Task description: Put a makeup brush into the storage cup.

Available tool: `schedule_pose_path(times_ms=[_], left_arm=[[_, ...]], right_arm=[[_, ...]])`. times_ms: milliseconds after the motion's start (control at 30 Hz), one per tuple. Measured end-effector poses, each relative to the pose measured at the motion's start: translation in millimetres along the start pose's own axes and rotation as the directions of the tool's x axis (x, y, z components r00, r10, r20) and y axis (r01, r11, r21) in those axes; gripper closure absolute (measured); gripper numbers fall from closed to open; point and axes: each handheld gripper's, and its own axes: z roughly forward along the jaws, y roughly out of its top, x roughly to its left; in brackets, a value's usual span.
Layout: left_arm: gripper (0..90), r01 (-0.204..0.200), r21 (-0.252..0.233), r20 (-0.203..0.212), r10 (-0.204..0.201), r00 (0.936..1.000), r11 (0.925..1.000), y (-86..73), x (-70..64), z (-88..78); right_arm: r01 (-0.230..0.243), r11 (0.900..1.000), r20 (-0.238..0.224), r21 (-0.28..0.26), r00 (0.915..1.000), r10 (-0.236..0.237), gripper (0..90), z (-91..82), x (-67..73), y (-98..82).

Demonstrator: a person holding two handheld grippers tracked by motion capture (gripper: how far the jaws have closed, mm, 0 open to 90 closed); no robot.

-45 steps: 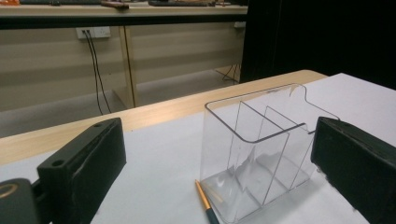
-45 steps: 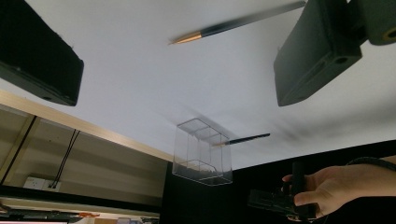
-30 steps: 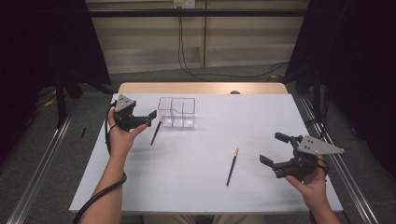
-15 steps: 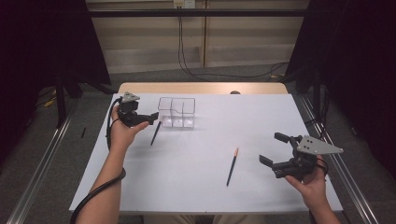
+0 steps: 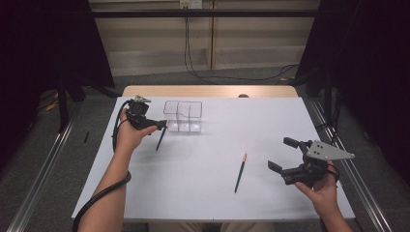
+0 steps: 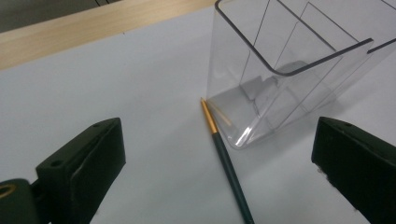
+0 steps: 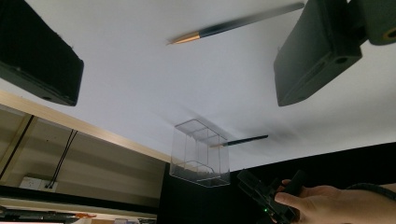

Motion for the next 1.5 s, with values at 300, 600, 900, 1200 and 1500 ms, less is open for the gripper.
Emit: schedule_pose_path(times_ms=[300, 600, 900, 1200, 1500], left_arm=[[2.8, -0.018, 0.064, 0.003, 0.018, 0.9998, 0.9978, 2.6, -3.9, 4.2], [3.2, 0.008, 0.164, 0.006, -0.009, 0.9999, 0.9865, 1.9, -2.0, 10.4], [7.0, 0.044, 0.236, -0.010, -0.043, 0.9990, 0.9709, 5.0, -3.8, 18.7], [15.6, 0.048, 0.281, -0.019, -0.044, 0.9988, 0.9584, 6.5, -3.8, 29.1], [31.4, 0.031, 0.320, -0.018, -0.027, 0.9995, 0.9469, 8.6, -5.0, 36.6]], right_arm=[[0.005, 1.000, 0.003, 0.008, 1.0000, -0.005, 1.0, 0.3, 0.4, 0.0], [0.005, 1.000, -0.001, 0.005, 1.0000, -0.005, 1.0, 0.6, 0.1, 0.0], [0.003, 1.000, 0.002, 0.001, 1.0000, -0.003, 1.0, 0.2, -0.3, 0.2], [0.002, 1.000, 0.002, 0.001, 1.0000, -0.002, 1.1, 0.0, -0.9, -0.2], [0.000, 1.000, 0.001, 0.004, 1.0000, 0.000, 1.0, 0.1, -1.4, -0.7]])
